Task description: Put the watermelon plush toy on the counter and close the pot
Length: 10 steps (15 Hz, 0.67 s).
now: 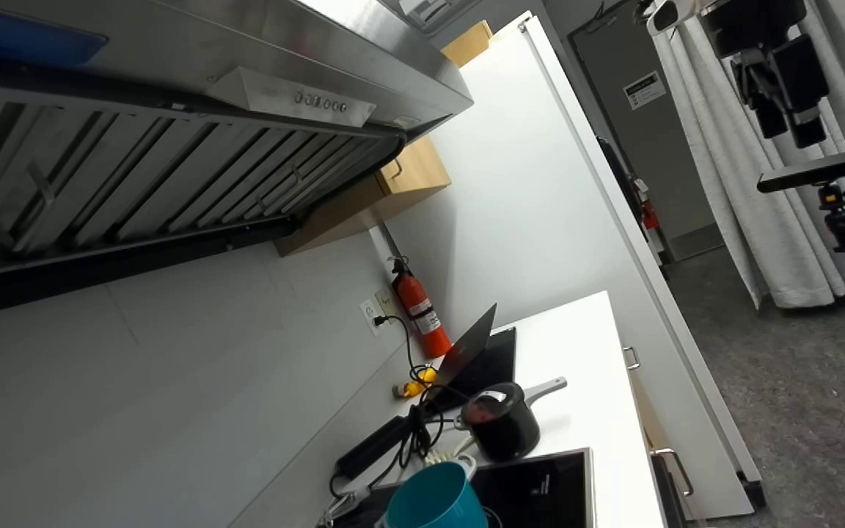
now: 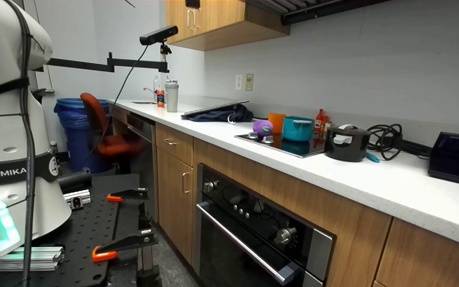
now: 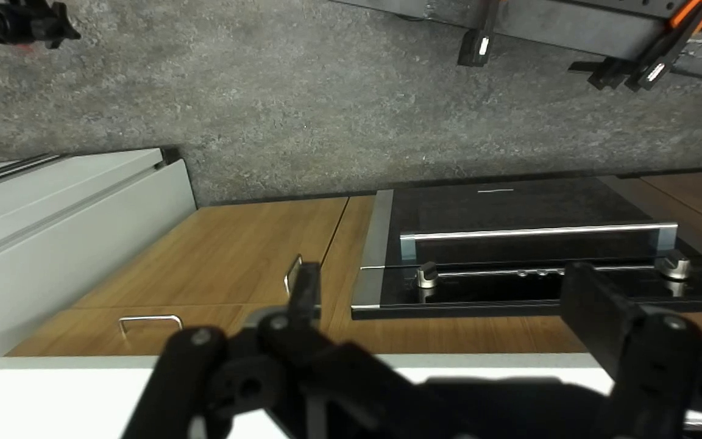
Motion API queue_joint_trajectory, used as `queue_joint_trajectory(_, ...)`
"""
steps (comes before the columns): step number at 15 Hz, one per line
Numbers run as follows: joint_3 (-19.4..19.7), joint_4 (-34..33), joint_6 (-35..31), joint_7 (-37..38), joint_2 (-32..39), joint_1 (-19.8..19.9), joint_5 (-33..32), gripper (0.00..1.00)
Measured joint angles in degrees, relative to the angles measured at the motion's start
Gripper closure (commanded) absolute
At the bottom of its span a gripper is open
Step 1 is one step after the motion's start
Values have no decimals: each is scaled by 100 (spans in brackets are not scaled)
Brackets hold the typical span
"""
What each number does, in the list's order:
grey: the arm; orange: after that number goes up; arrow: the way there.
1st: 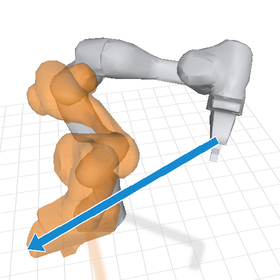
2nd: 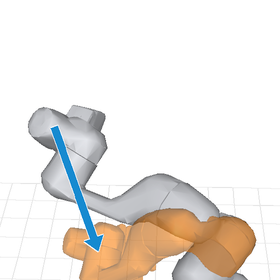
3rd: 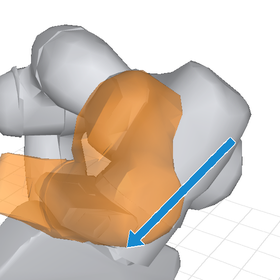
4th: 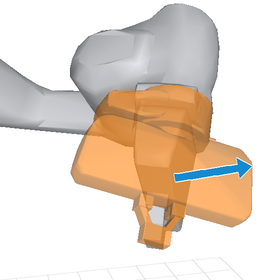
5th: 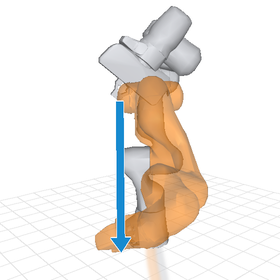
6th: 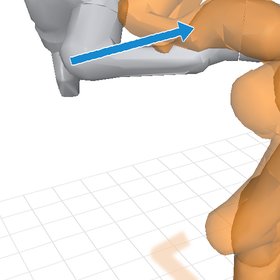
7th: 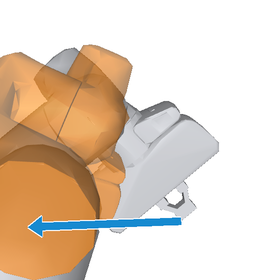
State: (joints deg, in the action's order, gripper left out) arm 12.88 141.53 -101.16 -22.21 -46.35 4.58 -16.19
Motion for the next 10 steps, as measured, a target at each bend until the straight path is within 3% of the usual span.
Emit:
queue_joint_trajectory(4,-98,50,-455,38,170,-229,2,0)
queue_joint_trajectory(10,-276,135,-1842,248,689,-580,423,0)
